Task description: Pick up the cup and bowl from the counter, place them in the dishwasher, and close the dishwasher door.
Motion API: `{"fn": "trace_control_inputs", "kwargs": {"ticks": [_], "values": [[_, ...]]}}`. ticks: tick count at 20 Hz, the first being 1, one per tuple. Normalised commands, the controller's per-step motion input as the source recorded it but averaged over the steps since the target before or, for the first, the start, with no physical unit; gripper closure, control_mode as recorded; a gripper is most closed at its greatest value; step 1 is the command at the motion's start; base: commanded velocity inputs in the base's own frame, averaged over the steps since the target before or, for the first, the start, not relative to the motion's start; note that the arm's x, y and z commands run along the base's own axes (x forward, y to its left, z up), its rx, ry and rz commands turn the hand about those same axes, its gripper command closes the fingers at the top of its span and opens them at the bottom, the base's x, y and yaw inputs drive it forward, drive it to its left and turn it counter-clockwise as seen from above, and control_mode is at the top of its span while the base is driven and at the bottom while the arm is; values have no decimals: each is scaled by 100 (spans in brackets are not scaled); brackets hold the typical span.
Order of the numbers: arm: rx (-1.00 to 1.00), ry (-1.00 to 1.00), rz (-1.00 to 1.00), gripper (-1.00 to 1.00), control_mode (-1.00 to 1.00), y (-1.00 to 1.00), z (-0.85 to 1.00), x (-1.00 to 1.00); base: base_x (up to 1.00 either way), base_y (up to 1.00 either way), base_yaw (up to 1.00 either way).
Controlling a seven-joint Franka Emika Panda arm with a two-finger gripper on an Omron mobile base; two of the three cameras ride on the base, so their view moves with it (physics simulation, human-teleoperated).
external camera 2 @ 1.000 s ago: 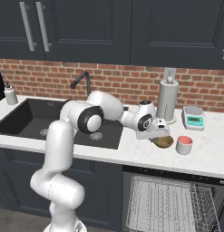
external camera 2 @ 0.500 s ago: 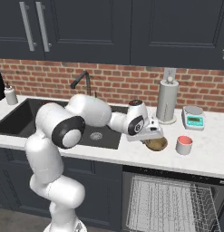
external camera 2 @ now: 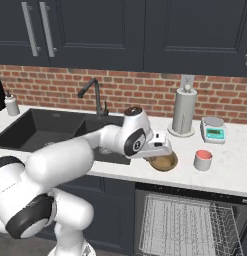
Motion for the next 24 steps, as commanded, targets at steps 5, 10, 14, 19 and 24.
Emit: {"fn": "trace_control_inputs", "kwargs": {"ticks": [5, 10, 14, 19, 24], "values": [[7, 2, 0, 100, -100, 1, 24, -100, 0, 0, 0], [21, 0, 3, 100, -100, 0, -4, -94, 0, 0, 0], [14, 0, 7, 100, -100, 0, -25, -60, 0, 0, 0], [8, 0, 2, 100, -100, -12, -42, -24, 0, 0, 0], [8, 2, 1, 100, -100, -16, -35, -1, 0, 0, 0]]}}
